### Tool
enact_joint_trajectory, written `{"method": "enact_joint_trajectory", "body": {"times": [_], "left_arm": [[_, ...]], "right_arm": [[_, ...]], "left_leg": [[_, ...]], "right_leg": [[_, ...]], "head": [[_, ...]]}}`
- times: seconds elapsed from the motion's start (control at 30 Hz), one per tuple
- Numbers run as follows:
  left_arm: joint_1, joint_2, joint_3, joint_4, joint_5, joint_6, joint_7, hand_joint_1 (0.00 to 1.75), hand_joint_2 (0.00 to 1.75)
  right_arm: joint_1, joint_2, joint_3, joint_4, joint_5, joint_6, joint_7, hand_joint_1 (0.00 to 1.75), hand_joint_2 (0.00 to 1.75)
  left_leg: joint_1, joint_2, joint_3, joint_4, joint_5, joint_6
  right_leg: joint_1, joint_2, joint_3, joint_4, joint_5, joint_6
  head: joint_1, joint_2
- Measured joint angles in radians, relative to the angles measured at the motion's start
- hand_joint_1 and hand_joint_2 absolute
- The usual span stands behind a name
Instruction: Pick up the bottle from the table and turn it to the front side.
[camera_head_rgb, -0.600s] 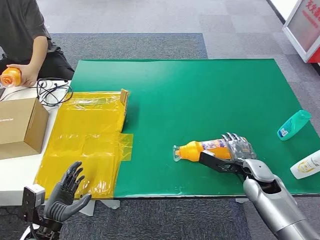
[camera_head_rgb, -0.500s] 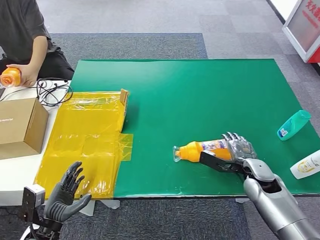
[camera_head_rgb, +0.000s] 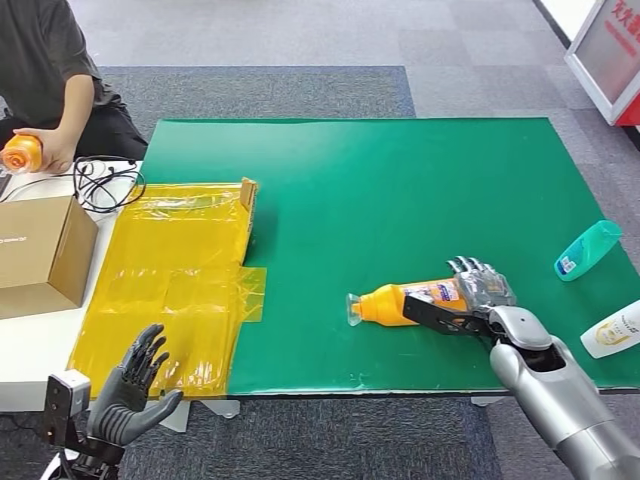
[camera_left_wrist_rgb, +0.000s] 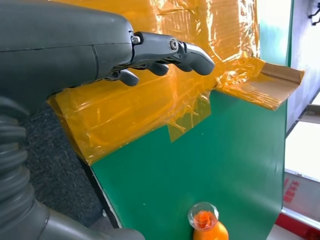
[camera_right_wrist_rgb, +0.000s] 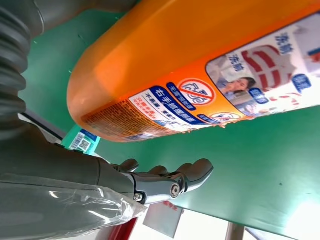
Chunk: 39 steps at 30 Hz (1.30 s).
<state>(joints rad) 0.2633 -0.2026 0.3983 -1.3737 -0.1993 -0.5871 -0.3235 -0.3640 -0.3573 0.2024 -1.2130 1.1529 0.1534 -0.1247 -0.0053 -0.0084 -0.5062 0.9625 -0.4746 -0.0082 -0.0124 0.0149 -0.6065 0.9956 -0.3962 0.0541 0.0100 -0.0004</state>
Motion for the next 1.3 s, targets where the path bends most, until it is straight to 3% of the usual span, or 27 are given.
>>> {"method": "enact_joint_trajectory", "body": {"times": [0.2, 0.47, 0.6, 0.87, 1.1, 1.3], "left_arm": [[-0.001, 0.004, -0.007, 0.005, 0.000, 0.002, -0.012, 0.00, 1.75], [-0.013, 0.047, -0.055, 0.055, 0.022, 0.033, -0.056, 0.00, 1.75], [-0.015, 0.065, -0.073, 0.075, 0.031, 0.036, -0.058, 0.00, 1.75], [-0.007, 0.075, -0.094, 0.085, 0.055, 0.049, -0.044, 0.00, 1.75], [0.004, 0.073, -0.094, 0.079, 0.062, 0.045, -0.023, 0.00, 1.75], [0.017, 0.051, -0.091, 0.047, 0.057, 0.031, -0.002, 0.00, 1.75]], "right_arm": [[-0.029, -0.009, 0.026, 0.050, -0.034, 0.031, -0.025, 0.00, 1.75], [-0.173, -0.047, 0.121, 0.279, -0.196, 0.102, -0.119, 0.03, 1.75], [-0.204, -0.063, 0.161, 0.336, -0.231, 0.108, -0.125, 1.75, 1.75], [-0.177, -0.092, 0.195, 0.293, -0.303, 0.046, -0.084, 1.75, 1.75], [-0.083, -0.108, 0.173, 0.136, -0.308, 0.001, -0.039, 1.75, 1.75], [0.033, -0.080, 0.101, -0.053, -0.270, -0.056, -0.015, 1.75, 1.75]], "left_leg": [[0.000, 0.000, 0.000, 0.000, 0.000, 0.000], [0.000, 0.000, 0.004, 0.000, 0.000, 0.000], [0.000, 0.000, 0.006, 0.000, 0.000, 0.000], [0.000, 0.000, 0.008, 0.000, 0.000, 0.000], [0.000, 0.000, 0.007, 0.000, 0.000, 0.000], [0.000, -0.001, 0.003, 0.000, 0.000, 0.000]], "right_leg": [[0.000, 0.000, 0.000, 0.000, 0.000, 0.000], [0.000, 0.000, 0.003, 0.000, 0.000, 0.000], [0.000, 0.000, 0.005, -0.001, 0.000, 0.000], [0.000, 0.000, 0.008, -0.001, 0.000, 0.000], [0.000, 0.000, 0.007, -0.001, 0.000, 0.000], [0.000, -0.001, 0.005, -0.001, 0.000, 0.000]], "head": [[0.000, 0.000], [0.000, 0.000], [0.000, 0.000], [0.000, 0.000], [0.000, 0.000], [0.000, 0.000]]}}
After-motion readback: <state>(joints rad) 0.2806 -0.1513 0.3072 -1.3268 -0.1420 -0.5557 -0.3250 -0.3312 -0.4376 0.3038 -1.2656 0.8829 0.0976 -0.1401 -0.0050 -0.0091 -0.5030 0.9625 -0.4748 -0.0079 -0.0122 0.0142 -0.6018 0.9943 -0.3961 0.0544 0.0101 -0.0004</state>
